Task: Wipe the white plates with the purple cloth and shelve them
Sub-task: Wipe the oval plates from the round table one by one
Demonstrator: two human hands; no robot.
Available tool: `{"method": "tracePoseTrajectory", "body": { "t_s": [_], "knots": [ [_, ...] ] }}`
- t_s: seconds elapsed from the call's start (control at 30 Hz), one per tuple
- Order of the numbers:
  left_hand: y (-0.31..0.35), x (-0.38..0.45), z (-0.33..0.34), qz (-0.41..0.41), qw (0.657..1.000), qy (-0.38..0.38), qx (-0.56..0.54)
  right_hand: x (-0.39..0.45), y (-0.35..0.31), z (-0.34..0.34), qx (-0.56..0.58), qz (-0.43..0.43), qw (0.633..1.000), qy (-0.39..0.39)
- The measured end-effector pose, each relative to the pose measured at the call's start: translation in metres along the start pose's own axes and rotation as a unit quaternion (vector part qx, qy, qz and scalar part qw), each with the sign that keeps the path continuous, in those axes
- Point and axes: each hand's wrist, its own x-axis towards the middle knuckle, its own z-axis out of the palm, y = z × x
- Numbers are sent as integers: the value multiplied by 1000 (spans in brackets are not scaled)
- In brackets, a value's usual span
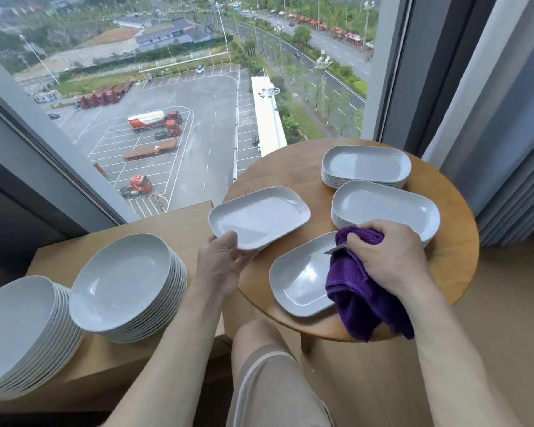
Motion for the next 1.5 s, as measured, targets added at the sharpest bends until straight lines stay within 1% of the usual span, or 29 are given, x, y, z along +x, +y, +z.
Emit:
{"method": "tracePoseTrajectory", "body": {
  "t_s": [0.13, 0.37, 0.47, 0.57, 0.67, 0.8, 0.9, 1.03, 1.1, 1.17, 1.23, 1.3, 1.33, 1.5],
  "knots": [
    [-2, -43, -6, -48, 991, -93, -85, -4, -13, -2, 17, -39, 999, 13],
    [-21, -90, -34, -84, 976, -161, -120, -26, -47, -2, 35, -107, 994, -6],
    [-28, -104, -46, -100, 963, -202, -148, -40, -58, 11, 1, -134, 991, -10],
    [-31, -114, -54, -118, 943, -252, -179, -53, -55, 36, -83, -161, 983, -18],
    [-31, -120, -65, -123, 939, -279, -161, -65, -48, 59, -149, -176, 973, -22],
    [-33, -125, -83, -133, 929, -318, -137, -89, -40, 66, -149, -190, 969, -48],
    [-40, -123, -88, -125, 922, -345, -124, -111, -36, 62, -159, -203, 963, -73],
    [-60, -142, -85, -121, 904, -391, -122, -143, -32, 50, -187, -205, 959, -63],
    [-72, -159, -80, -153, 897, -389, -145, -163, -31, 42, -189, -218, 955, -63],
    [-83, -174, -73, -190, 898, -353, -182, -186, -30, 35, -198, -249, 945, -74],
    [-94, -190, -67, -192, 916, -294, -196, -210, -29, 30, -206, -276, 934, -96],
    [-105, -207, -64, -182, 942, -224, -170, -230, -26, 22, -205, -295, 925, -120],
    [-109, -214, -62, -179, 948, -209, -162, -237, -23, 18, -202, -302, 922, -130],
    [-118, -234, -76, -209, 943, -196, -168, -257, -9, 6, -202, -320, 905, -192]
  ]
}}
